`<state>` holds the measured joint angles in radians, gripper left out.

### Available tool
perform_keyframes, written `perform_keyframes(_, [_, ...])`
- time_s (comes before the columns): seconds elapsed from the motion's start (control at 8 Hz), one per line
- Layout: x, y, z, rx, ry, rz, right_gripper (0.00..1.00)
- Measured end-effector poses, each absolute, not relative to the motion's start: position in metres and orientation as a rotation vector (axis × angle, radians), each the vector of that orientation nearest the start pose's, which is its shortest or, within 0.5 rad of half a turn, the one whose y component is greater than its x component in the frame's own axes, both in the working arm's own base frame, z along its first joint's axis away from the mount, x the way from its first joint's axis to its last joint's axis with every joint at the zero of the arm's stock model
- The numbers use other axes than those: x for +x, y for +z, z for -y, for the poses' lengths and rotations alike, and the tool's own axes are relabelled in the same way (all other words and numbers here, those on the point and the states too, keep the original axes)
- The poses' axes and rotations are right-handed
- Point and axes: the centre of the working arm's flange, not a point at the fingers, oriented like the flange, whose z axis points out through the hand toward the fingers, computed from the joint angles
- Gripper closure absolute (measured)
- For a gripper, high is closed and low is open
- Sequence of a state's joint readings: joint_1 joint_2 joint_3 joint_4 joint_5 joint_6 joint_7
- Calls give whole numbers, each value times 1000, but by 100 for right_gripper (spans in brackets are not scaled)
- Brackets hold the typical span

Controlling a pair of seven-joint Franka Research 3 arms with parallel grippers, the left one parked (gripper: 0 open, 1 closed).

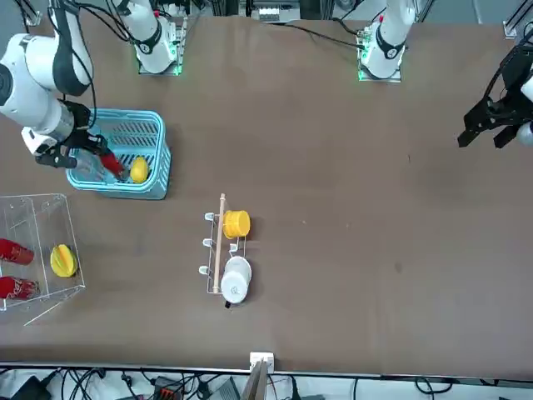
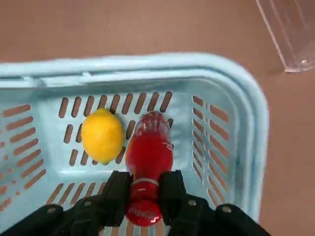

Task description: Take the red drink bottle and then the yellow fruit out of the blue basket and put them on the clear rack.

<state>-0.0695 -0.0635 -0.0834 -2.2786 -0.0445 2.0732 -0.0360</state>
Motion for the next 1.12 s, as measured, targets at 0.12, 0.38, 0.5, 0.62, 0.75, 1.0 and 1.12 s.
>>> perform_keyframes(0.12, [496,404,79,-3147,255,-150,62])
perform_keyframes(0.38, [513,477,82,-3154,212,-158,62])
perform_keyframes(0.5, [519,508,83,-3160,172,-157,62])
perform_keyframes(0.62, [526,535,84,-3163,158,-147,62])
perform_keyframes(0.75, [534,557,87,-3178,156,-96,62])
perform_keyframes(1.0, [557,573,104,-3284,189,136,62])
perform_keyframes(1.12, [566,565,116,-3320,238,271,62])
